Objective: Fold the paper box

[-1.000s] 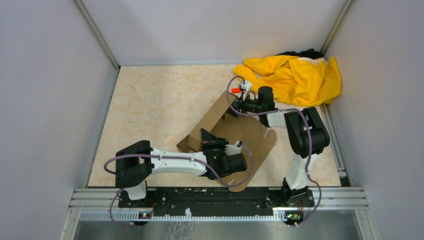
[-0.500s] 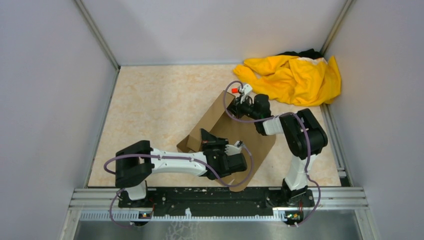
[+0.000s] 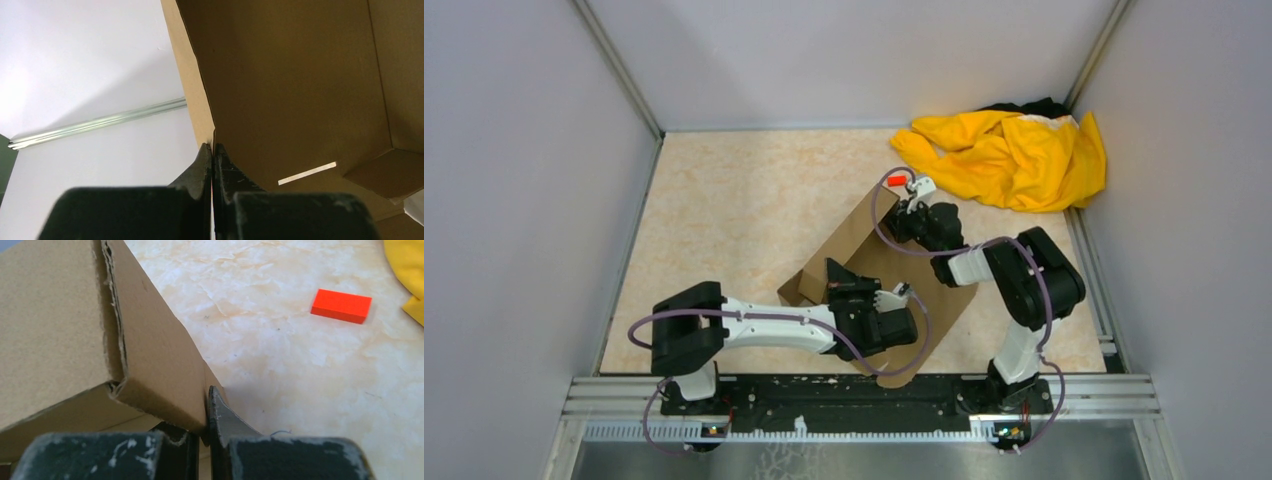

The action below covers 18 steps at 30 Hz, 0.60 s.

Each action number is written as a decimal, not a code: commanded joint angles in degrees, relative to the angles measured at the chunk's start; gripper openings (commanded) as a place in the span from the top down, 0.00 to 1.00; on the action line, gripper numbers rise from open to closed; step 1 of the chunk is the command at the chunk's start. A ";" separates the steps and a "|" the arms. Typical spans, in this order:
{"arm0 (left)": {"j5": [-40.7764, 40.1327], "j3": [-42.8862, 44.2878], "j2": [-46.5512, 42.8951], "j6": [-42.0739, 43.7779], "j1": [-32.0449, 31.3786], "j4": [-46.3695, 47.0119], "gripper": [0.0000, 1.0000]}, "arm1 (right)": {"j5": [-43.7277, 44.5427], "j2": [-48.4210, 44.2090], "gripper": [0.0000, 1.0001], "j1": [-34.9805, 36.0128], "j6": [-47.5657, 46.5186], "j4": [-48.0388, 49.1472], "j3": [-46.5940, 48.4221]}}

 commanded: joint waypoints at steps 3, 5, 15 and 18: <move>12.20 -1.23 1.08 -6.60 0.28 0.90 0.80 | 10.28 -6.17 1.00 1.91 6.58 -3.70 -3.97; 12.06 0.38 0.91 -9.04 1.43 -0.93 0.77 | 11.44 -7.08 1.00 2.31 6.27 -4.26 -4.83; 10.68 8.86 2.20 -17.25 5.22 -4.23 0.62 | 20.07 -9.19 1.00 4.21 4.88 -3.72 -8.98; 11.42 12.82 2.05 -18.58 5.72 -4.96 0.55 | 21.98 -9.28 1.00 4.63 5.63 -3.81 -9.28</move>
